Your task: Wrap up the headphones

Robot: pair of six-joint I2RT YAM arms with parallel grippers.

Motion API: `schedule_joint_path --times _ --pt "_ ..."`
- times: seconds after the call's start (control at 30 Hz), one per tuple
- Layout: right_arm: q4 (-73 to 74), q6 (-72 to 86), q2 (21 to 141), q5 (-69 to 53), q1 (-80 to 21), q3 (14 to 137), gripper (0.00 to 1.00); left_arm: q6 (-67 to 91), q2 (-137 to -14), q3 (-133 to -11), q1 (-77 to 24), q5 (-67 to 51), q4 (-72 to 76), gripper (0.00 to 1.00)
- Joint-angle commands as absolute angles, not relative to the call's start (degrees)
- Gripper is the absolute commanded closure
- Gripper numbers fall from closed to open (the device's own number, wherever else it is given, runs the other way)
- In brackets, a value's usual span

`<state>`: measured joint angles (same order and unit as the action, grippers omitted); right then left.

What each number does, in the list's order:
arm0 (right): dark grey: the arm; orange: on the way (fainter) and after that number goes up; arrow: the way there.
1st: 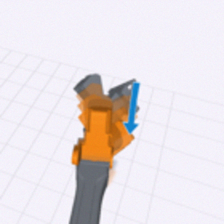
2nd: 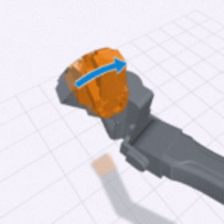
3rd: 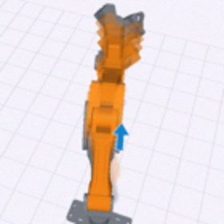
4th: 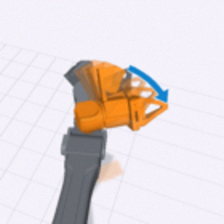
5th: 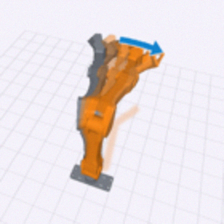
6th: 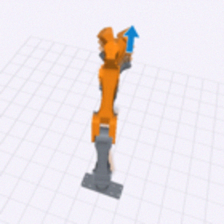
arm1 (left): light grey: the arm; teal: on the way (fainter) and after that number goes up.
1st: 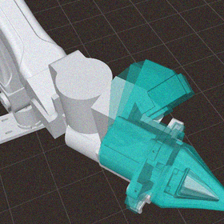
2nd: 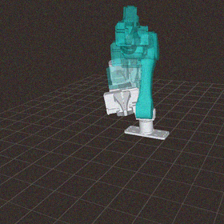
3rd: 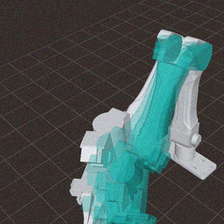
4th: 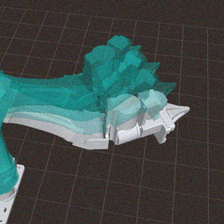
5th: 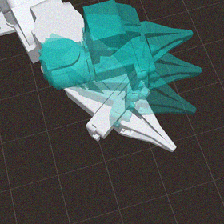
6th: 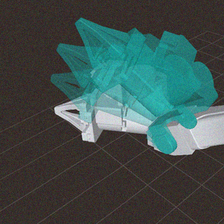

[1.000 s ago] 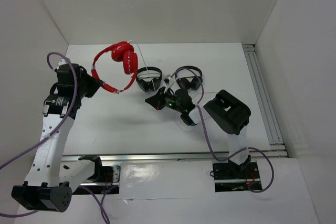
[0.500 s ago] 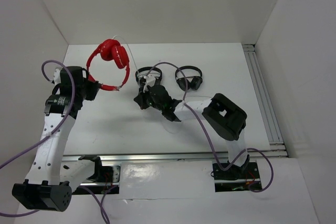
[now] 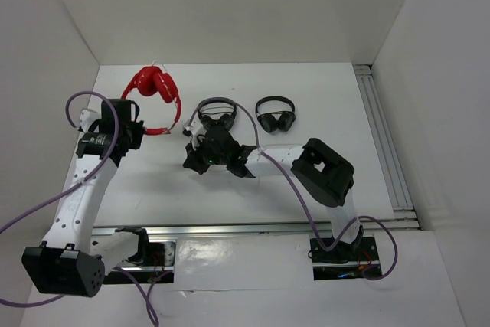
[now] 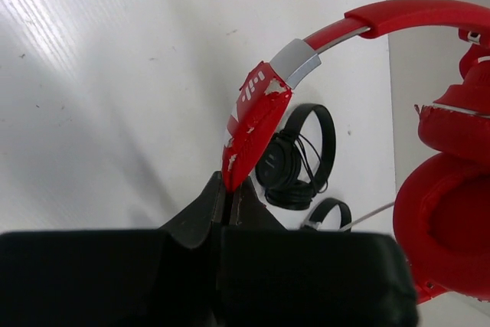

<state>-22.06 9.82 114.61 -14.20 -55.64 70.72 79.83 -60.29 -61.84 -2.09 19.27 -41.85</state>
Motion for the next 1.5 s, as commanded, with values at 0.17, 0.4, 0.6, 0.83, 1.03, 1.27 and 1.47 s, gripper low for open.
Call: schedule_joint_path --times 0.17,0.4,0.6,0.83,1.03,1.27,1.47 --pt "-20.6 2.6 110.5 -26.4 -57.0 68.2 1.0 84.6 -62.9 -64.8 -4.4 26.5 -36.7 1.0" --pt "-20.5 1.4 109.4 -33.3 -56.5 68.2 1.0 85.3 -64.0 -63.5 -5.4 29.3 -37.5 1.0" --pt "-22.0 2.1 109.9 -42.5 -56.5 69.7 1.0 86.5 -65.1 -63.5 -6.0 30.0 -38.1 1.0" --pt "-23.3 3.8 111.9 -48.5 -55.4 71.4 1.0 85.5 -65.1 -62.9 -6.5 28.8 -36.6 1.0" --pt "-24.9 5.2 111.9 -54.3 -54.8 73.7 1.0 85.0 -66.4 -64.0 -9.0 33.0 -38.4 1.0" --pt "-14.9 -0.6 107.8 -50.7 -52.3 76.7 1.0 75.6 -71.6 -67.3 -13.0 36.2 -38.4 1.0" --pt "3.5 -12.8 103.5 -37.2 -50.5 81.0 1.0 66.6 -75.3 -70.1 -16.3 37.4 -37.9 1.0"
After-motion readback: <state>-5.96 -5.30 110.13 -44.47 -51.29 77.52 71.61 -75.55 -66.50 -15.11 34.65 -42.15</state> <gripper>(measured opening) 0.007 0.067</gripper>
